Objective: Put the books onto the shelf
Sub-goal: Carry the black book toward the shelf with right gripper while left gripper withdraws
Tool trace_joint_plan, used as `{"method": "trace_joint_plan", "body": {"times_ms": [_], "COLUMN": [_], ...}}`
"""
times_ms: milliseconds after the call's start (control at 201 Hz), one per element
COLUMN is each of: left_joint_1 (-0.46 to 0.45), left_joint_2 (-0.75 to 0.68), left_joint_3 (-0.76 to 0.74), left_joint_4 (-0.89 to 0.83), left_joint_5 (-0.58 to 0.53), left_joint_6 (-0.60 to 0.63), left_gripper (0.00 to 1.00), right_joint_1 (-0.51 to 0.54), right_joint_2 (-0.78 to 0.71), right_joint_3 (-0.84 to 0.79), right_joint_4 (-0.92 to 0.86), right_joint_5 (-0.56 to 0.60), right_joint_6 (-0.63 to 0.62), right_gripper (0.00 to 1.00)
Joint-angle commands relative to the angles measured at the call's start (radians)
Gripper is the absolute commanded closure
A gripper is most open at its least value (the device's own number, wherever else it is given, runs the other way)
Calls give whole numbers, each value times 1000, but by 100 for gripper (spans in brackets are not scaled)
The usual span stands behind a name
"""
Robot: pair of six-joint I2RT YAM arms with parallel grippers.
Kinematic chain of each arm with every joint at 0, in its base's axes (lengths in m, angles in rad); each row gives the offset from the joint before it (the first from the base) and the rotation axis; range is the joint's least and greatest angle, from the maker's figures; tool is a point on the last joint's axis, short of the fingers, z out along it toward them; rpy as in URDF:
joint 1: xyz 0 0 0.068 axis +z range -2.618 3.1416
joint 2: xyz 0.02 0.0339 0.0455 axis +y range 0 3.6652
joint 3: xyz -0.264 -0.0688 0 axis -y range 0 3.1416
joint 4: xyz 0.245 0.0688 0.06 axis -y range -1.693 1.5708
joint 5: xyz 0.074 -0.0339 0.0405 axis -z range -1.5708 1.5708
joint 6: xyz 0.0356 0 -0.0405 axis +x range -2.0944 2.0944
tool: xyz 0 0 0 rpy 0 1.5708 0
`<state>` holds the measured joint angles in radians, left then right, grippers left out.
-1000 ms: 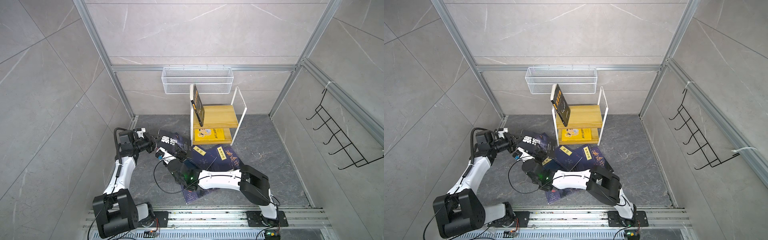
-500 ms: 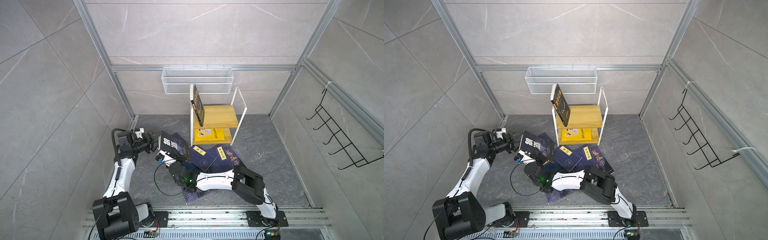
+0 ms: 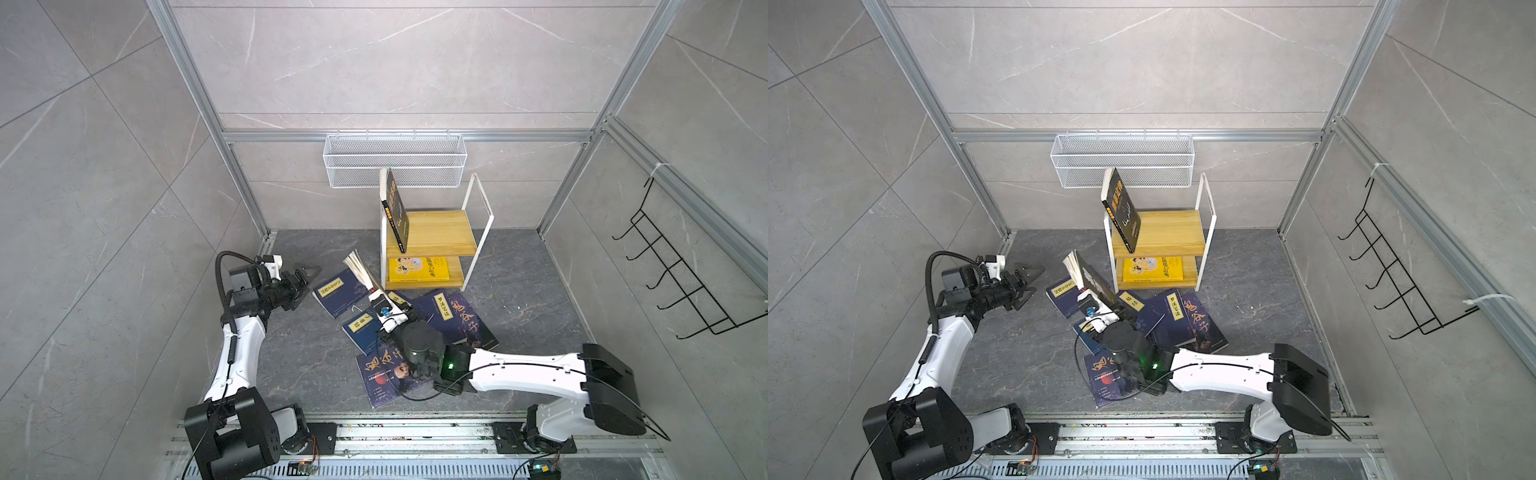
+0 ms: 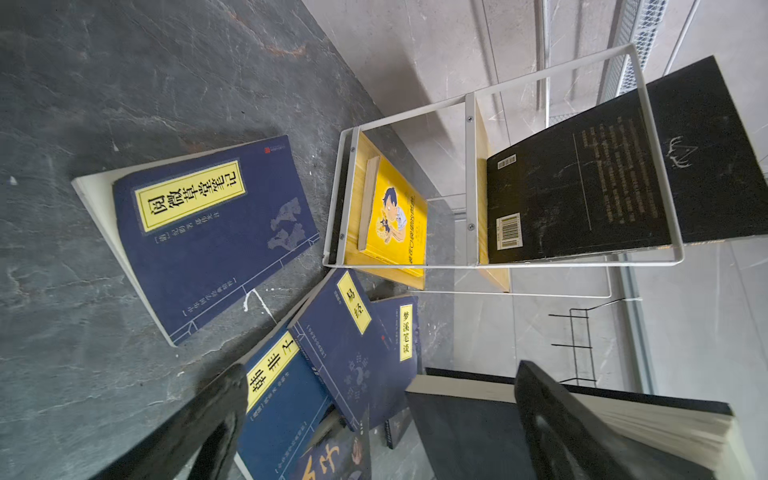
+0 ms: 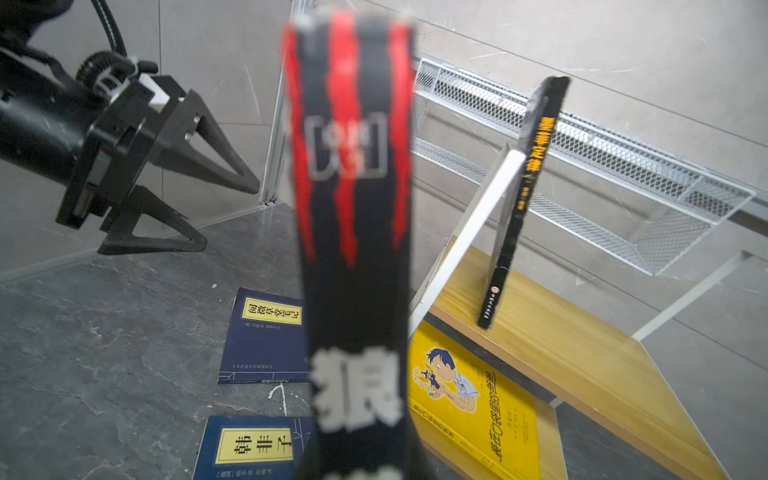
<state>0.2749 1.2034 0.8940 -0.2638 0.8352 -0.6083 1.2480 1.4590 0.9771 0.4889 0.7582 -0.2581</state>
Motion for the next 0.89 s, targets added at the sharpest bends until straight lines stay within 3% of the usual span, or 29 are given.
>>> {"method": "trace_joint_plan", "body": {"times_ms": [0, 134, 324, 403, 458, 528, 692, 886], "left_joint_1": [-6, -42, -88, -105, -106, -105, -75, -80], "left_joint_2": [-61, -127, -223, -237, -236, -245, -285, -321], "left_joint_3": [27, 6, -57, -96, -129, -181, -275, -289], "left_joint_4": [-54, -93, -106, -89, -67, -4, 97, 89], "left_joint_5": [-59, -135, -204, -206, -215, -222, -206, -169], "left_joint_6": [146, 256, 367, 425, 433, 417, 398, 430], "left_gripper": [0, 0, 0, 0, 0, 0, 0, 0], "right_joint_1": [-31, -101, -159, -193, -207, -226, -322, -452], "right_joint_2": [-131, -247, -366, -396, -401, -391, -308, -127], "right_joint_3": [-37, -66, -63, -52, -34, -8, 50, 168], "right_joint_4": [-21, -60, -110, -119, -122, -113, -19, 70], "right_joint_5": [-56, -140, -157, -138, -61, 27, 65, 21], "right_joint_6": [134, 214, 219, 223, 236, 233, 233, 301], "right_gripper": [100, 100, 100, 100, 100, 100, 100, 100]}}
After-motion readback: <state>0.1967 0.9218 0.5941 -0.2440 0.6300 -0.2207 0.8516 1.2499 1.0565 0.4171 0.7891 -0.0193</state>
